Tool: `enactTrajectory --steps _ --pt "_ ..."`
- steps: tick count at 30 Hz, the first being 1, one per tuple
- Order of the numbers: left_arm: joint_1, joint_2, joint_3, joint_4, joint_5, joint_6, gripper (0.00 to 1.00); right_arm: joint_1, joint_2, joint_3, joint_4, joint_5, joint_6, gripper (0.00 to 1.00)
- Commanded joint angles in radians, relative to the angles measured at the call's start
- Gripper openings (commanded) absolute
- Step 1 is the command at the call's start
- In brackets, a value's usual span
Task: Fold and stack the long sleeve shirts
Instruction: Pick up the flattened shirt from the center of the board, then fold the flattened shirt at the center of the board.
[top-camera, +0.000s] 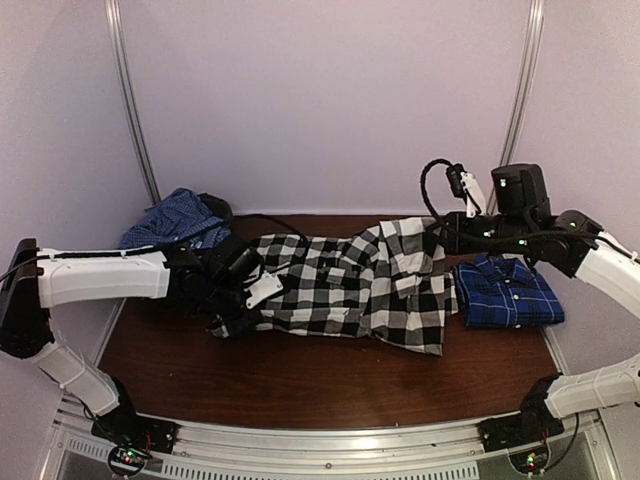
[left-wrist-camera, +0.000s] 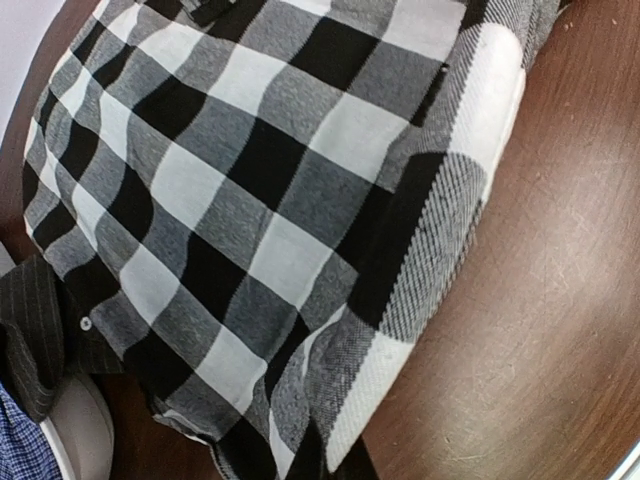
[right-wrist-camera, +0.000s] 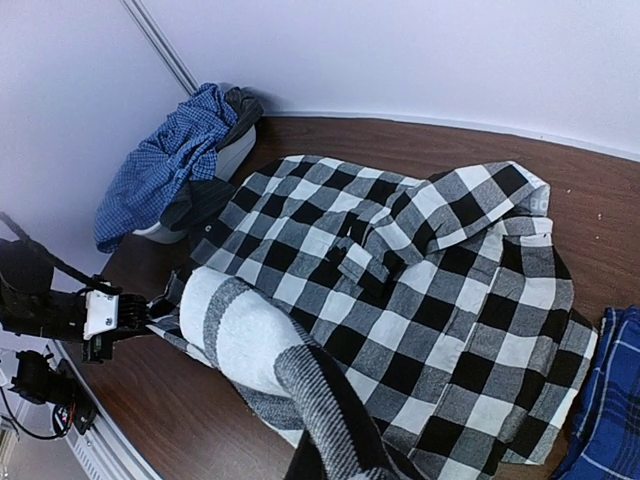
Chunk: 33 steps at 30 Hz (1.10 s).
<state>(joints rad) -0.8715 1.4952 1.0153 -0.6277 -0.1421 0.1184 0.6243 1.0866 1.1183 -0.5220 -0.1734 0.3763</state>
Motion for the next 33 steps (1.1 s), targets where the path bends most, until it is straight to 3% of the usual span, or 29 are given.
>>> enactTrajectory --steps 1,12,24,33 --pt "0.05 0.052 0.1 -0.04 0.002 0.054 0.0 -0.01 0.033 0.079 -0.022 0.08 -0.053 0.0" --pt "0.135 0.236 0.231 -0.111 0.075 0.177 0.0 -0.083 0.26 0.254 -0.022 0.082 -0.174 0.0" --pt "0.217 0.364 0.306 -0.103 0.094 0.185 0.0 -0.139 0.528 0.397 0.003 0.067 -0.232 0.0" --pt "0.229 0.376 0.344 -0.107 0.072 0.177 0.23 -0.191 0.608 0.454 -0.031 0.083 -0.238 0.0"
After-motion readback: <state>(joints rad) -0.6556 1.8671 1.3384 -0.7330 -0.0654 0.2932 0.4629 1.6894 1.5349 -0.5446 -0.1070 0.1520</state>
